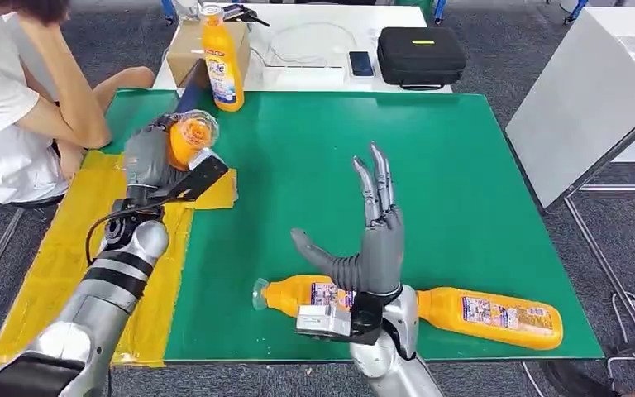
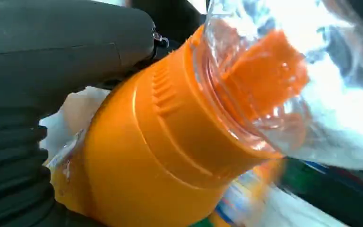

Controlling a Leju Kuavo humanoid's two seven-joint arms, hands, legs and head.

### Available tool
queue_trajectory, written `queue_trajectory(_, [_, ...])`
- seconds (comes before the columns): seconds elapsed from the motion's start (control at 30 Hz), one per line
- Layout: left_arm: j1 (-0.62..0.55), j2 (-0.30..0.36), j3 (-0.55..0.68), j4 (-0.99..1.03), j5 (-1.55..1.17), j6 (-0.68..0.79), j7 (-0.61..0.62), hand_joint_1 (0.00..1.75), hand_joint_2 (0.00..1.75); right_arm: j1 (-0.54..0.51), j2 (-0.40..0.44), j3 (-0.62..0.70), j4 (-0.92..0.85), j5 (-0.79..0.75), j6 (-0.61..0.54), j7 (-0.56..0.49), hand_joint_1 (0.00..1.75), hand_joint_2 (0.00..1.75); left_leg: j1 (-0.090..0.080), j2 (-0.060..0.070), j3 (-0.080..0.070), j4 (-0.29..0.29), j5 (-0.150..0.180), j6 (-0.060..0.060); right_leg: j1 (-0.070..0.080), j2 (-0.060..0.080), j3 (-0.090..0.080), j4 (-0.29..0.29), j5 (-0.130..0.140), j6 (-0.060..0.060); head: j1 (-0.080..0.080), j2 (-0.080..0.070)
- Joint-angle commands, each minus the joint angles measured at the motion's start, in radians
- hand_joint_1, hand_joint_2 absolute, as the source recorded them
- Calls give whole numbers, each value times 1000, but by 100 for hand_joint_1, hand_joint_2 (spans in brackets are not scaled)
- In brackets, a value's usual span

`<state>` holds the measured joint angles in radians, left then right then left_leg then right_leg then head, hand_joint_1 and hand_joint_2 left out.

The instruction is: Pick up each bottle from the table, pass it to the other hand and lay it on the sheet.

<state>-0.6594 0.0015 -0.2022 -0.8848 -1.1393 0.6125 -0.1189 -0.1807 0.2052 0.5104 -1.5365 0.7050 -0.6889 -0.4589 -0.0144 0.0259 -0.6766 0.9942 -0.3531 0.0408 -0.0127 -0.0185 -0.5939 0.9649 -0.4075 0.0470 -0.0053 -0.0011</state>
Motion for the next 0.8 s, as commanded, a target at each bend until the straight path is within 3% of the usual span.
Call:
queue_trajectory(0.03, [-93,94,-20,393,-405,84,211,175,175,-52,-84,62,-35,-50,98,42,0,175,1,1,5,0,-2,-3,0,4,4,0,-1,-2,0,0])
queue_trajectory(0.2, [-63,106,-10,437,-432,85,197,175,175,-54,-97,61,-38,-58,82,35,0,175,1,1,4,0,-2,-2,0,3,3,-1,-1,-1,0,0])
queue_trajectory(0.37, [84,112,50,469,-316,32,-18,175,175,-33,-127,35,-57,-115,129,20,0,175,0,3,9,-2,-4,-3,-1,6,8,-2,-1,-2,0,0])
queue_trajectory(0.6, [86,110,52,470,-313,33,-23,175,175,-35,-125,34,-55,-116,129,18,0,175,2,0,6,1,-4,-4,1,3,6,0,-3,-3,0,0])
queue_trajectory(0.77, [153,71,98,455,-193,18,-151,175,175,-46,-120,25,-21,-122,141,16,0,175,1,0,7,0,-3,-4,0,4,6,-1,-3,-3,0,0])
queue_trajectory(0.8, [157,65,105,455,-172,18,-170,168,175,-48,-119,25,-16,-124,144,15,0,175,0,1,6,-1,-3,-3,0,4,5,-1,-3,-3,0,0])
